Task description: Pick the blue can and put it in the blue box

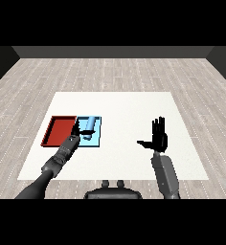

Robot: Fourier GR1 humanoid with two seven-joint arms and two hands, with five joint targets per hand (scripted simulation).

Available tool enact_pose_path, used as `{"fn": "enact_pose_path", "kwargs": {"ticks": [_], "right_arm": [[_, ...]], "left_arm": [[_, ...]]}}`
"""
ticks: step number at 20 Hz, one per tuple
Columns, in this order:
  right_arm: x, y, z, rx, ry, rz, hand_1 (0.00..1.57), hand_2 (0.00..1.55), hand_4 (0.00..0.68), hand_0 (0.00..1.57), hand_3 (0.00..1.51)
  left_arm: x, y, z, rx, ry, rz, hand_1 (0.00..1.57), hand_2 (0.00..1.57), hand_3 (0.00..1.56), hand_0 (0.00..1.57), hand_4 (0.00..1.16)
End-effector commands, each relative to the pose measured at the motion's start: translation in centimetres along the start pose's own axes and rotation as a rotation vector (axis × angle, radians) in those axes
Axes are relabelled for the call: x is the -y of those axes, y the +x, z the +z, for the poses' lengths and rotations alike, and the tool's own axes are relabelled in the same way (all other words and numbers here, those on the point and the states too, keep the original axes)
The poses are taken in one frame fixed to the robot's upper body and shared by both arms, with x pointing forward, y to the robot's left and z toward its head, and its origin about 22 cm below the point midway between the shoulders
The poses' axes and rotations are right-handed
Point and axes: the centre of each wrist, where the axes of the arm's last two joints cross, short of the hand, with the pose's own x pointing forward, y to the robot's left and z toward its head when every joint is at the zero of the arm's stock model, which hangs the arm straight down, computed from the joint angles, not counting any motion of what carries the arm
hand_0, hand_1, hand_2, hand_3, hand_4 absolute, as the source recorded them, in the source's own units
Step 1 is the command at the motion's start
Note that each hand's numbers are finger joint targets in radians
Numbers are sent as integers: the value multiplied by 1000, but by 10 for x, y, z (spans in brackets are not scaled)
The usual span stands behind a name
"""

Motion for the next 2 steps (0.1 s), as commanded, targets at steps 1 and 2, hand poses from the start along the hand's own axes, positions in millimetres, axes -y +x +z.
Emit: {"fn": "enact_pose_path", "kwargs": {"ticks": [1, 2], "right_arm": [[-1, -4, 4, -11, 34, 23, 0, 0, 0, 0, 0], [11, -4, 0, -1, 46, 27, 0, 0, 0, 0, 0]], "left_arm": [[-26, 16, -11, 210, 14, 116, 0, 0, 0, 0, 0], [-4, 20, -3, 221, 35, 137, 0, 0, 0, 0, 0]]}}
